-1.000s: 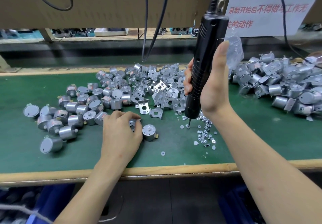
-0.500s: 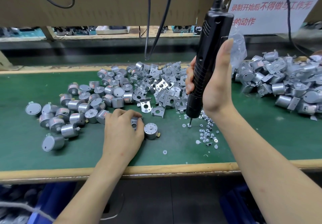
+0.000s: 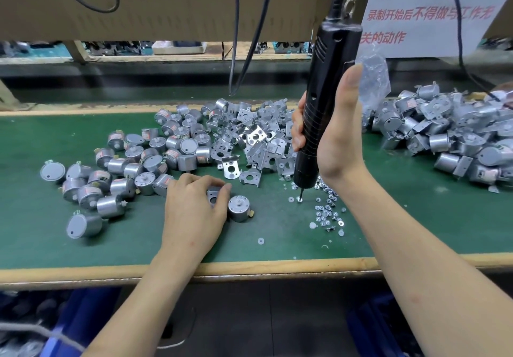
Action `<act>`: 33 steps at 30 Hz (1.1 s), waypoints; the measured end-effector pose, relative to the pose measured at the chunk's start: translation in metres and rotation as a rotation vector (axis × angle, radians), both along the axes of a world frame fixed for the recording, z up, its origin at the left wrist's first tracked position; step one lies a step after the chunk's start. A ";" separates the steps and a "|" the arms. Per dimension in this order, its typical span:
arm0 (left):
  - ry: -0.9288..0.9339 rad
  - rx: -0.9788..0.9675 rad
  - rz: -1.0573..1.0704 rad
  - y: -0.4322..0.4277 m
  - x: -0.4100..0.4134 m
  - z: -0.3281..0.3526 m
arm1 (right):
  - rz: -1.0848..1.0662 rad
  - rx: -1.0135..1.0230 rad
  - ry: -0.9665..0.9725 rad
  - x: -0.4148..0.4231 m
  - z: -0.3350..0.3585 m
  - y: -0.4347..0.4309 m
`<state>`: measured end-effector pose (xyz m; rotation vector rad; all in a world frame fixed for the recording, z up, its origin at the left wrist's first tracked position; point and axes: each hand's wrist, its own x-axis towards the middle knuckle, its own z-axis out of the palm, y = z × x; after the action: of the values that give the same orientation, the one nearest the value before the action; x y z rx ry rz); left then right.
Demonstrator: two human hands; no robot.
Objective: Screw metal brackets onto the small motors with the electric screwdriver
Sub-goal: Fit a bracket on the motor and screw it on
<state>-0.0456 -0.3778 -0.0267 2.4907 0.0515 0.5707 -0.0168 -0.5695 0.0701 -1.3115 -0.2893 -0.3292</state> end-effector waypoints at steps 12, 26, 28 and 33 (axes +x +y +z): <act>-0.059 0.050 -0.192 0.000 -0.019 0.009 | 0.052 0.039 0.004 -0.008 0.008 -0.004; 0.004 0.066 -0.256 0.002 -0.024 0.005 | 0.023 0.028 0.046 -0.016 -0.001 0.010; 0.006 0.070 -0.267 0.004 -0.025 0.006 | 0.029 0.023 0.039 -0.017 -0.001 0.010; 0.076 0.063 -0.377 0.027 -0.025 0.016 | 0.018 0.044 0.019 -0.018 -0.002 0.008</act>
<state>-0.0705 -0.3512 -0.0102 2.4933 -0.4040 0.3225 -0.0350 -0.5619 0.0678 -1.2676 -0.2761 -0.3065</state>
